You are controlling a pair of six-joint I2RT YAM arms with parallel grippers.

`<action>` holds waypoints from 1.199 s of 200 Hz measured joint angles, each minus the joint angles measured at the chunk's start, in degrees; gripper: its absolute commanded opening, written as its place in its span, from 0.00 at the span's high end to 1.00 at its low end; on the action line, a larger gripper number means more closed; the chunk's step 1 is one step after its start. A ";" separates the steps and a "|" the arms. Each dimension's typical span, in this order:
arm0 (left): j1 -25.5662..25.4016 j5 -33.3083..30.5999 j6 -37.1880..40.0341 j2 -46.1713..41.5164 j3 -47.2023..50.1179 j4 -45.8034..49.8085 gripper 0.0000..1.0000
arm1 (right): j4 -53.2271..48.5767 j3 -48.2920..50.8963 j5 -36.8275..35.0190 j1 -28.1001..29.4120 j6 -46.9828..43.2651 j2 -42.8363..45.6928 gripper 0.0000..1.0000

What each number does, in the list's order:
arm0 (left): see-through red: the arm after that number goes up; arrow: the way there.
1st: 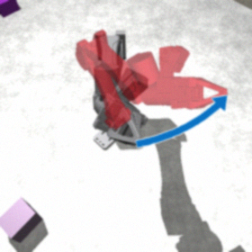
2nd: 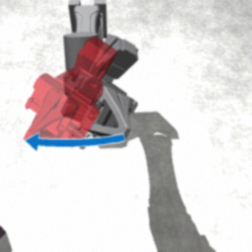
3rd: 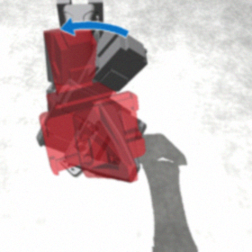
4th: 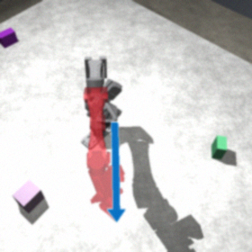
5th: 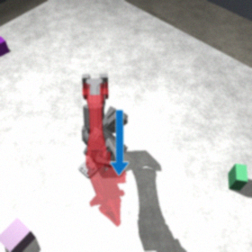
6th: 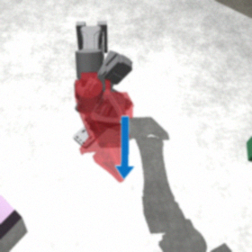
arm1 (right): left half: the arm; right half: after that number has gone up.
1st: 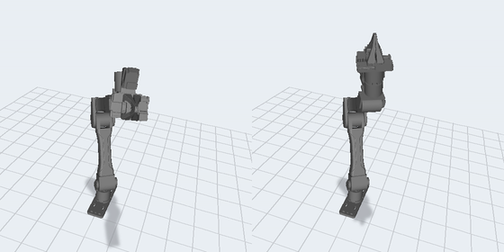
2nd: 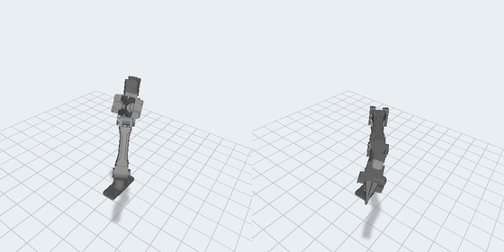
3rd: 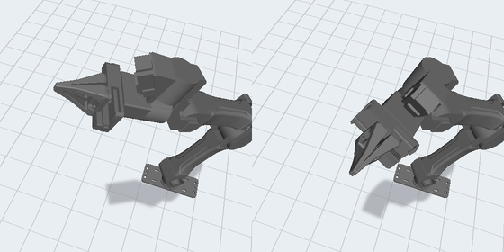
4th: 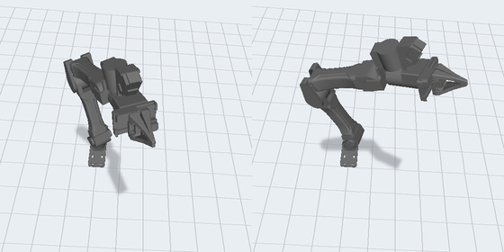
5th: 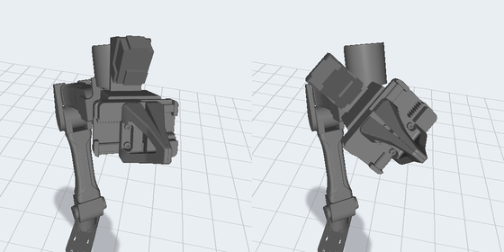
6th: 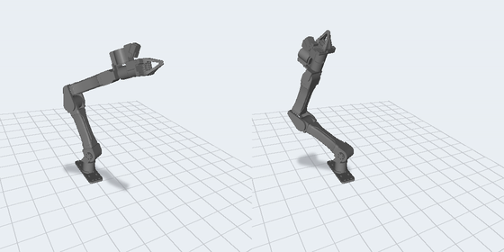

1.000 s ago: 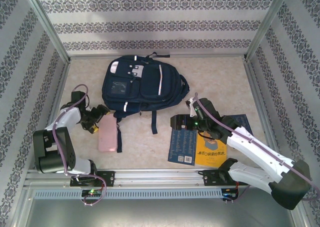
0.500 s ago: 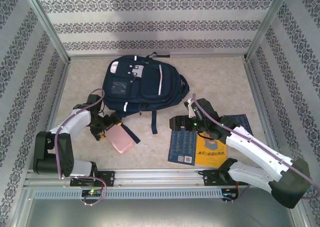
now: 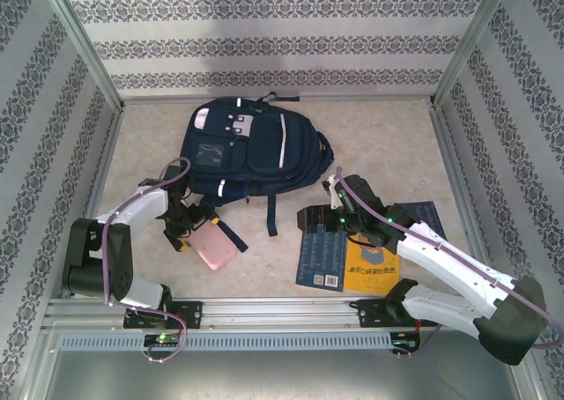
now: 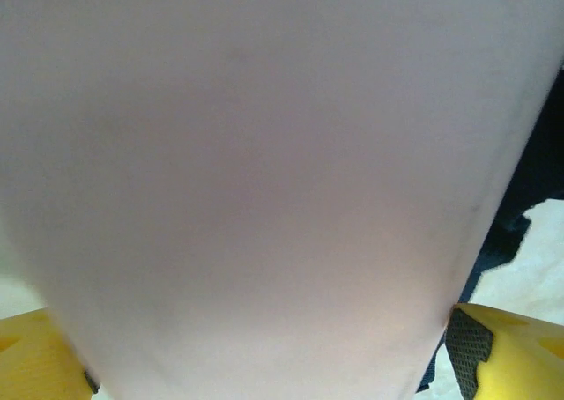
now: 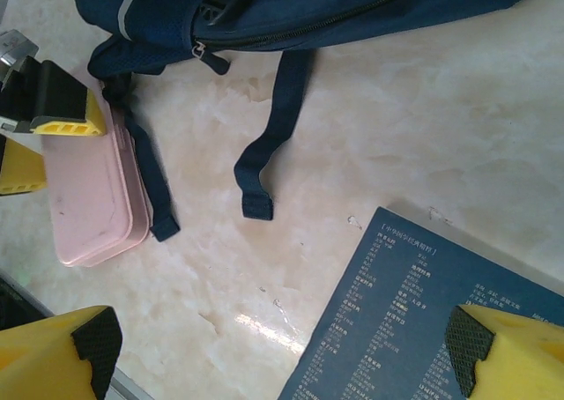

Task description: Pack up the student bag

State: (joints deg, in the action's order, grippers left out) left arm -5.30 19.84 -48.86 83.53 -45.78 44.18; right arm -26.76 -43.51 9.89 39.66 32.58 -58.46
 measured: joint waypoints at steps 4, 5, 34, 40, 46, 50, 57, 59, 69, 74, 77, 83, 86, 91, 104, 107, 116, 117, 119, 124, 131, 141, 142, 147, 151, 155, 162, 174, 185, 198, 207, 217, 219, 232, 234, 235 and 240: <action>0.00 0.00 -0.28 -0.02 0.00 0.00 0.03 | 0.00 0.00 0.00 0.00 0.00 0.00 0.05; 0.00 -0.04 -0.42 -0.13 0.00 0.00 0.03 | 0.00 0.00 0.00 0.00 0.00 0.00 0.05; 0.00 -0.22 -2.60 -2.40 0.04 0.22 0.02 | 0.00 0.00 -0.20 0.00 0.00 0.00 0.05; 0.00 -0.22 -2.93 -2.84 0.04 0.33 0.02 | 0.00 0.00 -0.20 0.00 0.00 0.00 0.05; 0.00 -0.20 -3.28 -3.10 0.04 0.42 0.01 | 0.02 0.00 -0.20 0.00 0.00 0.00 0.05; 0.00 -0.22 -3.56 -3.26 0.07 0.46 0.01 | 0.02 0.00 -0.20 0.00 0.00 -0.04 0.05; 0.00 -0.17 -3.98 -3.37 0.07 0.48 0.00 | 0.04 0.00 -0.22 0.00 0.00 -0.11 0.05; 0.00 -0.15 -4.13 -3.37 0.07 0.48 0.00 | 0.04 0.00 -0.22 0.00 0.00 -0.15 0.05; -0.02 -0.15 -4.61 -3.34 0.07 0.48 0.00 | 0.04 0.00 -0.22 0.00 0.00 -0.39 0.05; -0.13 -0.15 -4.85 -3.32 0.07 0.48 0.00 | 0.07 0.00 -0.22 0.00 0.00 -0.52 0.05; -0.24 -0.17 -5.05 -3.32 0.04 0.46 0.00 | 0.07 0.00 -0.22 0.00 0.00 -0.61 0.05; -0.42 -0.13 -5.29 -3.21 0.04 0.48 0.00 | 0.07 0.00 -0.22 0.00 0.00 -0.81 0.05; -0.61 -0.09 -5.42 -3.10 0.04 0.48 0.00 | 0.07 0.00 -0.22 0.00 0.00 -0.90 0.05; -0.76 -0.09 -5.60 -2.86 0.02 0.48 0.00 | 0.07 0.00 -0.22 0.00 0.00 -1.01 0.05; -1.29 -0.02 -6.05 -1.84 0.00 0.46 0.00 | 0.07 0.00 -0.31 0.02 0.00 -1.18 0.05; -1.38 -0.02 -6.16 -1.57 0.00 0.46 0.00 | 0.07 0.00 -0.37 0.09 0.02 -1.18 0.05; -1.60 0.07 -6.60 -0.79 0.00 0.46 0.00 | 0.07 0.00 -0.57 0.26 0.02 -1.18 0.05; -1.64 0.07 -6.64 -0.72 0.00 0.46 0.00 | 0.07 0.00 -0.57 0.26 0.02 -1.18 0.05; -1.70 0.02 -6.73 -0.55 0.00 0.44 0.00 | 0.07 0.00 -0.57 0.28 0.00 -1.18 0.05; -1.79 0.04 -6.95 -0.11 0.00 0.46 0.00 | 0.07 0.00 -0.61 0.37 0.00 -1.18 0.05; -1.90 0.07 -7.17 0.52 0.00 0.44 0.00 | 0.07 0.00 -0.63 0.37 0.02 -1.18 0.05; -1.99 0.28 -7.39 1.14 -0.33 0.37 0.00 | 0.07 0.00 -0.90 0.37 0.02 -1.18 0.05; -2.01 0.28 -7.41 1.18 -0.37 0.39 0.00 | 0.07 0.00 -0.92 0.37 0.02 -1.18 0.05; -2.14 0.24 -7.45 1.49 -0.61 0.37 0.00 | 0.07 0.00 -1.05 0.37 0.02 -1.18 0.05; -2.25 0.26 -7.61 1.70 -0.74 0.39 0.00 | 0.07 0.02 -1.09 0.37 0.02 -1.18 0.05; -2.32 0.26 -7.67 1.99 -0.87 0.39 0.00 | 0.07 0.02 -1.25 0.37 0.02 -1.18 0.05; -2.49 0.24 -7.82 2.51 -1.20 0.37 0.00 | 0.07 0.02 -1.29 0.37 0.04 -1.18 0.05; -2.64 0.28 -8.09 3.65 -1.86 0.37 0.00 | 0.07 0.02 -1.46 0.37 0.04 -1.18 0.05; -2.89 -0.15 -8.33 4.85 -2.45 0.37 0.00 | 0.07 0.02 -1.49 0.37 0.09 -1.18 0.05; -3.02 -0.68 -8.63 6.51 -2.60 0.42 0.00 | 0.09 0.02 -1.49 0.37 0.15 -1.18 0.05; -3.06 -0.87 -8.83 7.23 -2.69 0.52 0.00 | 0.09 0.02 -1.49 0.37 0.20 -1.18 0.05; -3.21 -1.07 -9.09 7.28 -2.89 0.63 0.00 | 0.09 0.02 -1.51 0.37 0.22 -1.18 0.05; -3.23 -1.11 -9.11 7.28 -2.91 0.63 0.00 | 0.09 0.02 -1.49 0.37 0.20 -1.18 0.05; -3.45 -1.38 -9.31 7.28 -2.91 0.61 0.01 | 0.11 0.04 -1.51 0.37 0.20 -1.18 0.05; -3.45 -1.44 -9.33 7.28 -2.91 0.61 0.01 | 0.11 0.04 -1.51 0.37 0.20 -1.18 0.05; -3.45 -1.46 -9.33 7.28 -2.91 0.61 0.01 | 0.13 0.04 -1.49 0.37 0.22 -1.18 0.05; -3.52 -1.51 -9.42 7.28 -2.91 0.61 0.02 | 0.17 0.07 -1.51 0.37 0.22 -1.18 0.05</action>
State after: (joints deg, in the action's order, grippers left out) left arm -8.82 18.33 -58.28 90.80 -48.69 44.80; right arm -26.59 -43.44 8.38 40.03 32.80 -59.64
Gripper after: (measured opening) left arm 0.995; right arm 0.948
